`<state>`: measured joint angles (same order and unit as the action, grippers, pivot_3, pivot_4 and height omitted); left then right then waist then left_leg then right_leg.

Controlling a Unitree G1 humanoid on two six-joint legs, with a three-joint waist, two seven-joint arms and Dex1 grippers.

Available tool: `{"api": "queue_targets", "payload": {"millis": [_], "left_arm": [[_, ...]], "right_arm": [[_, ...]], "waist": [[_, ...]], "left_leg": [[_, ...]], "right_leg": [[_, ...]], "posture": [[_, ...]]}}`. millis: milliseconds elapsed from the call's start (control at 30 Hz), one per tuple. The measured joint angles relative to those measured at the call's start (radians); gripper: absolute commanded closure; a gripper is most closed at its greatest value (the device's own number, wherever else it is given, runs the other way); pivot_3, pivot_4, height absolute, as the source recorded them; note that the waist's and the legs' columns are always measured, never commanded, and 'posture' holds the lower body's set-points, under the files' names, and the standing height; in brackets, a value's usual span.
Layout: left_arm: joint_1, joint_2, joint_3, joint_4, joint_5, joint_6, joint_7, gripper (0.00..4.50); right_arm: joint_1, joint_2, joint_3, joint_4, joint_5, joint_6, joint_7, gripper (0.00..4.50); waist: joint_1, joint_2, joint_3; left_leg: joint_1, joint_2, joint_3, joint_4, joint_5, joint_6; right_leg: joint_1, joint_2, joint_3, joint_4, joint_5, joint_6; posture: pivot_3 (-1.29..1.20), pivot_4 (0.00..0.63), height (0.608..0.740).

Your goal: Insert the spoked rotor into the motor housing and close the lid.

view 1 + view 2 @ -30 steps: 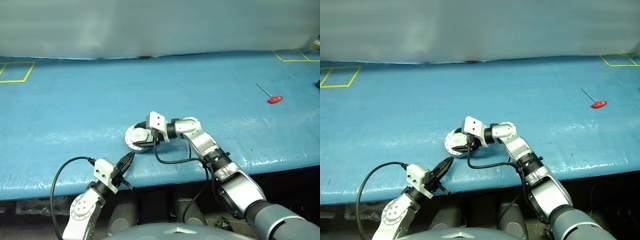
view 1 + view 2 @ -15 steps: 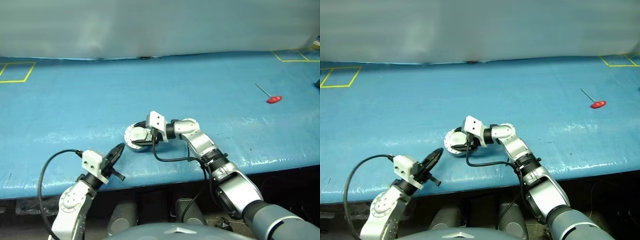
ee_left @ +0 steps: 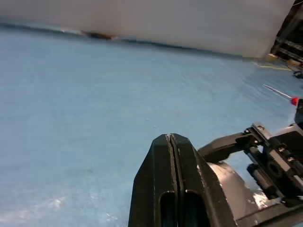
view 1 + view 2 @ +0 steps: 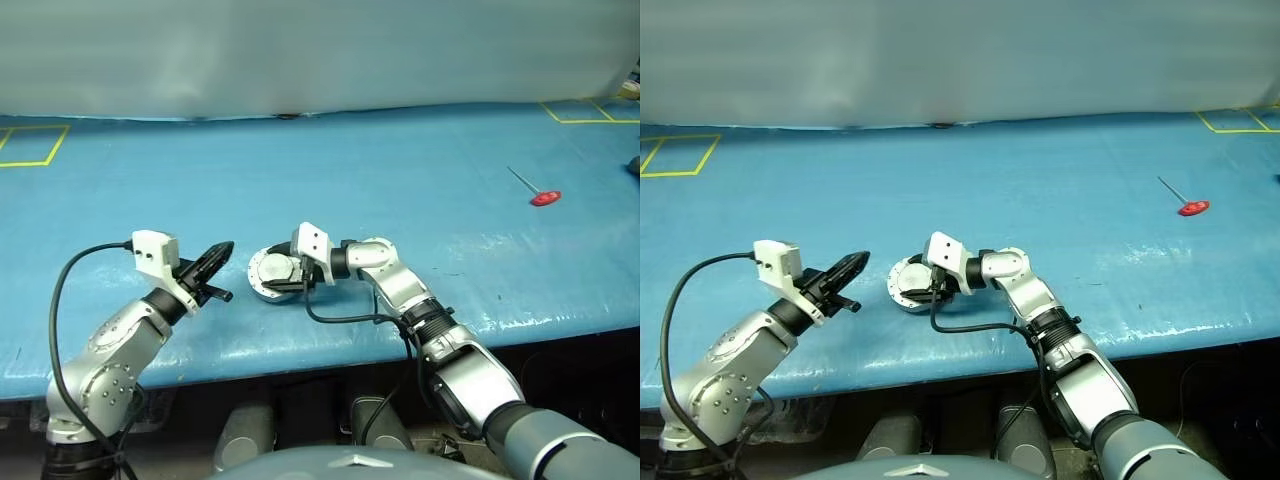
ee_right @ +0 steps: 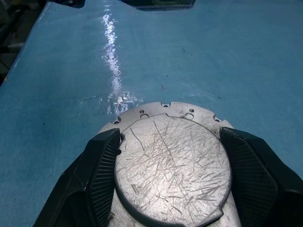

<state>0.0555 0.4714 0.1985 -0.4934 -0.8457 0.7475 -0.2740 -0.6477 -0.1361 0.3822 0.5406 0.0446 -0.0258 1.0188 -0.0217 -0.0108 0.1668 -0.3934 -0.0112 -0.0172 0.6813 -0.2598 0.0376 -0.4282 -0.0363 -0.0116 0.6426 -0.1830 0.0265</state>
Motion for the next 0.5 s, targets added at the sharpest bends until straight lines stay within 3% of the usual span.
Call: {"api": "queue_targets", "payload": {"millis": [233, 500], "left_arm": [[-0.068, 0.06, -0.004, 0.046, -0.05, 0.167, 0.007, 4.5], [-0.153, 0.065, -0.023, 0.136, -0.043, 0.245, -0.009, 4.5]], "right_arm": [[0.0, 0.004, -0.001, 0.002, -0.001, 0.0, -0.001, 1.46], [0.0, 0.005, -0.002, 0.002, -0.003, 0.003, -0.009, 1.46]], "waist": [[-0.002, 0.0, 0.0], [-0.002, 0.0, 0.0]], "left_leg": [[0.0, 0.0, 0.0, -0.001, 0.001, -0.002], [0.0, 0.0, -0.002, -0.002, 0.003, -0.006]], "right_leg": [[0.0, 0.0, 0.001, 0.0, 0.001, -0.002], [0.0, 0.001, 0.001, 0.0, 0.001, -0.002]], "posture": [[0.0, 0.15, 0.74], [0.0, 0.15, 0.74]]}}
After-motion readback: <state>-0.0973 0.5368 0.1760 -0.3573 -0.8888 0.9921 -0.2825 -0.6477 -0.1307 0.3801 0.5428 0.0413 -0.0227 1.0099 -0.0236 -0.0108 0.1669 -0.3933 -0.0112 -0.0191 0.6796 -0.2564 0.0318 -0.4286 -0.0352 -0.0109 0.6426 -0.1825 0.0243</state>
